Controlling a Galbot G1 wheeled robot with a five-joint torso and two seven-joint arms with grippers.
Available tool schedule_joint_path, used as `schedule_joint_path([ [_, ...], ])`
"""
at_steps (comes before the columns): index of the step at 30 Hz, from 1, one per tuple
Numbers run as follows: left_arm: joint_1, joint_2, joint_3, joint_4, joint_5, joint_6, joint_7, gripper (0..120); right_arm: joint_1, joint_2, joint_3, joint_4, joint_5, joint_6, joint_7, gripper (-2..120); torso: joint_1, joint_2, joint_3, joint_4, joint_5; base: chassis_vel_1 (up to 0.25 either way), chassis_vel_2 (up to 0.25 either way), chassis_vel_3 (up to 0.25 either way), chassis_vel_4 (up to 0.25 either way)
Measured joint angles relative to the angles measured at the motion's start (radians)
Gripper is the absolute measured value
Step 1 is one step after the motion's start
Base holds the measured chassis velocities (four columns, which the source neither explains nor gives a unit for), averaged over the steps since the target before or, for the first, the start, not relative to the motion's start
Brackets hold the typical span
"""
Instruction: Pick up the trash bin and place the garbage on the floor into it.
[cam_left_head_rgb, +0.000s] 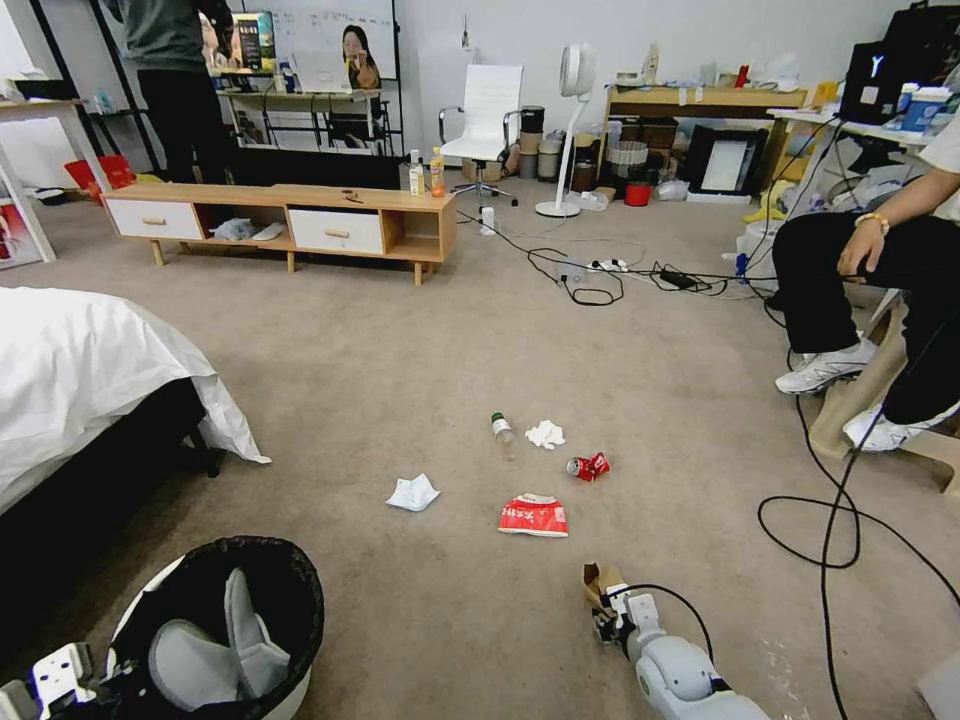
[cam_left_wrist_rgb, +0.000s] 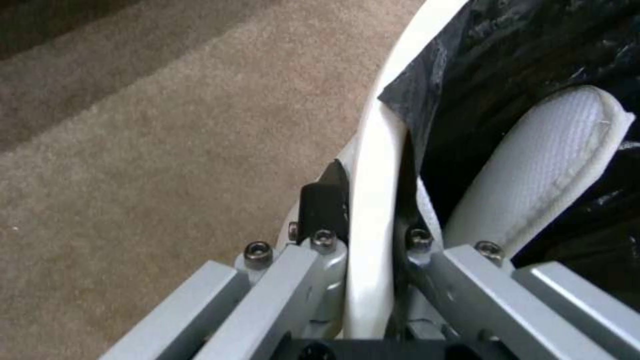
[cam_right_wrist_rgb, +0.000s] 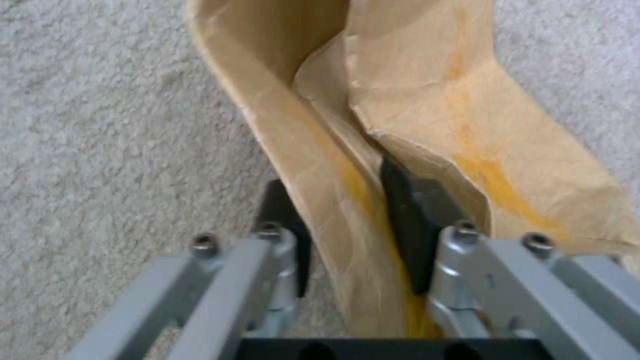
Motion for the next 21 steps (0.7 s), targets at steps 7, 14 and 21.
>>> schedule_joint_path([
  [7,0.005,-0.003,-0.003,-0.004,0.000,0.000,0.002,2,-0.002,0.006,-0.004,-0.011,-0.005,0.021,-0.015,0,0.000,0.000,0.000,-0.0002,0.0001,0.000,0.000,0.000,0.000],
  [14,0.001,-0.003,-0.002,-0.003,0.000,0.000,0.002,2,-0.018,-0.019,-0.003,0.039,0.019,0.025,-0.017,0,0.000,0.000,0.000,0.0000,0.0004,0.000,0.000,0.000,0.000],
  [21,-0.005,-0.004,0.007,0.000,0.000,0.000,0.004,2,-0.056,-0.114,0.011,0.179,0.075,0.016,-0.007,0,0.000,0.000,0.000,0.0000,0.0003,0.000,0.000,0.000,0.000],
])
